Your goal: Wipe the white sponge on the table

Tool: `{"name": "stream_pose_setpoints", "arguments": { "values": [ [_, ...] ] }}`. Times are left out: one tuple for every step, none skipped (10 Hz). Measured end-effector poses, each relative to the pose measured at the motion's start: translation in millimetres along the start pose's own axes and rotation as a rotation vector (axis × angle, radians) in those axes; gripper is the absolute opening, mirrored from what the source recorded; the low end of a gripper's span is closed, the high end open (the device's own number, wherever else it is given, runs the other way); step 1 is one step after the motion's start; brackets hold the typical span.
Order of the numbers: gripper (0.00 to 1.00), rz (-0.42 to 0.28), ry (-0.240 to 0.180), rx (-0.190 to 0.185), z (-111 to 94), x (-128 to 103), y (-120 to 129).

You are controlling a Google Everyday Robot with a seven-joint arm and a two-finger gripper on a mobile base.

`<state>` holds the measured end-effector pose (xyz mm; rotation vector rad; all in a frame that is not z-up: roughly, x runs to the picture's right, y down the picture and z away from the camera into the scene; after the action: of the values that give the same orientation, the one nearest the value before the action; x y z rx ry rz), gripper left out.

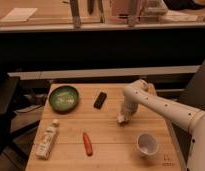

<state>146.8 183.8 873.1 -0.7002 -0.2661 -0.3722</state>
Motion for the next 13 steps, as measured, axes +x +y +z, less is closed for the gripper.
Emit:
{"name": "stream_pose_setpoints", "arguments": {
  "values": [
    [0.01, 0.0, 0.0, 0.0, 0, 0, 0],
    [0.01, -0.003, 0.0, -0.001, 0, -1, 1],
    [0.01, -0.016, 0.002, -0.004, 1, -5, 2],
    [0.01, -0.018, 0.002, -0.005, 1, -6, 2],
    [0.01, -0.017, 0.001, -0.004, 1, -7, 2],
    [0.01, -0.017, 0.001, -0.004, 0, -6, 2],
    [0.01, -0.019, 0.001, -0.005, 1, -7, 2],
    [0.01, -0.026, 0.003, -0.007, 1, -9, 4],
    [0.01, -0.035, 0.003, -0.008, 1, -12, 4],
    [0.01, -0.037, 0.003, -0.01, 1, -12, 3],
    [0.01, -0.035, 0.002, -0.009, 1, -12, 4],
    [0.01, -0.037, 0.003, -0.009, 1, -12, 4],
    [0.01, -0.038, 0.003, -0.01, 1, -13, 4]
  ]
}}
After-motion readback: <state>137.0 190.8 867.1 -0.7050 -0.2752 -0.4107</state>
